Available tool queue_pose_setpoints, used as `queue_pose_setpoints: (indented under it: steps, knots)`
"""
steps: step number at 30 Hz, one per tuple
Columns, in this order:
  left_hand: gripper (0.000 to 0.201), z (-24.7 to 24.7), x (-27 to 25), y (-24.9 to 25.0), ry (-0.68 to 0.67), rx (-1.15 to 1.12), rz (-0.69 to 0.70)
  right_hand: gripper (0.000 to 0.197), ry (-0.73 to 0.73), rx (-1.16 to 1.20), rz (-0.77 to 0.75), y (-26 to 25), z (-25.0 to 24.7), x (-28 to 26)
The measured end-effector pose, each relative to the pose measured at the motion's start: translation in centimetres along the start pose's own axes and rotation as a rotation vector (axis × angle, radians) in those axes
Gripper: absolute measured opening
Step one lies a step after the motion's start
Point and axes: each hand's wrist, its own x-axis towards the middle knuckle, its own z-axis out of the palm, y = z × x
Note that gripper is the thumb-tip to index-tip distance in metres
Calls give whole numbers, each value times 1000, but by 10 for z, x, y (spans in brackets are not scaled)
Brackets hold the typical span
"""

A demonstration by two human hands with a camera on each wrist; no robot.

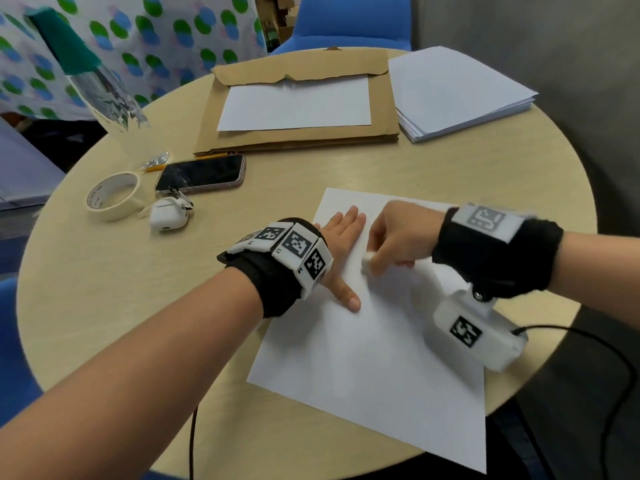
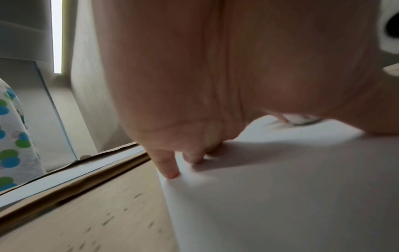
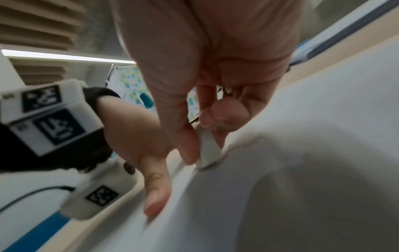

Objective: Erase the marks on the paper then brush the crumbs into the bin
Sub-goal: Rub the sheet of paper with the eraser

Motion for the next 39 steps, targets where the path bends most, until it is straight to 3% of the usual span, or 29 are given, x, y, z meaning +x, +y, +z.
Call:
queue_pose_setpoints:
  steps: [3,7,9,15,17,20,22,29,31,35,39]
  knots:
    - [134,0,1,1,-7,10,-4,13,-66,-17,31,-3,-5,0]
    - [134,-2,0,2,-11,14,-9,18,68,73,50,-4,-24,17]
    - [134,-1,0,2,0,4,-11,10,108,65,19,-2,-19,13]
    - [134,1,2,2,-5,-2,-14,16,-182,-18,28,8,0,-13]
    - [134,0,2,2,-7,13,-15,8,-89,53,55,4,-9,-3]
    - [134,-1,1,3,0,12,-17,17,131,134,75,2,-26,15]
    - [134,0,1,3,2,4,-17,12,159,116,63,4,-24,15]
    - [135,-2,1,4,-3,-6,-21,16,-106,14,48,18,-7,-15]
    - [133,-3,-1,5,-3,4,-20,12,-30,307,62,27,-8,-10]
    - [124,-10,-9,5,0,-53,-8,6,194,1335,162,38,-8,1]
    - [100,-9,-22,19,19,-11,27,18,211,1598,171,45,-3,5]
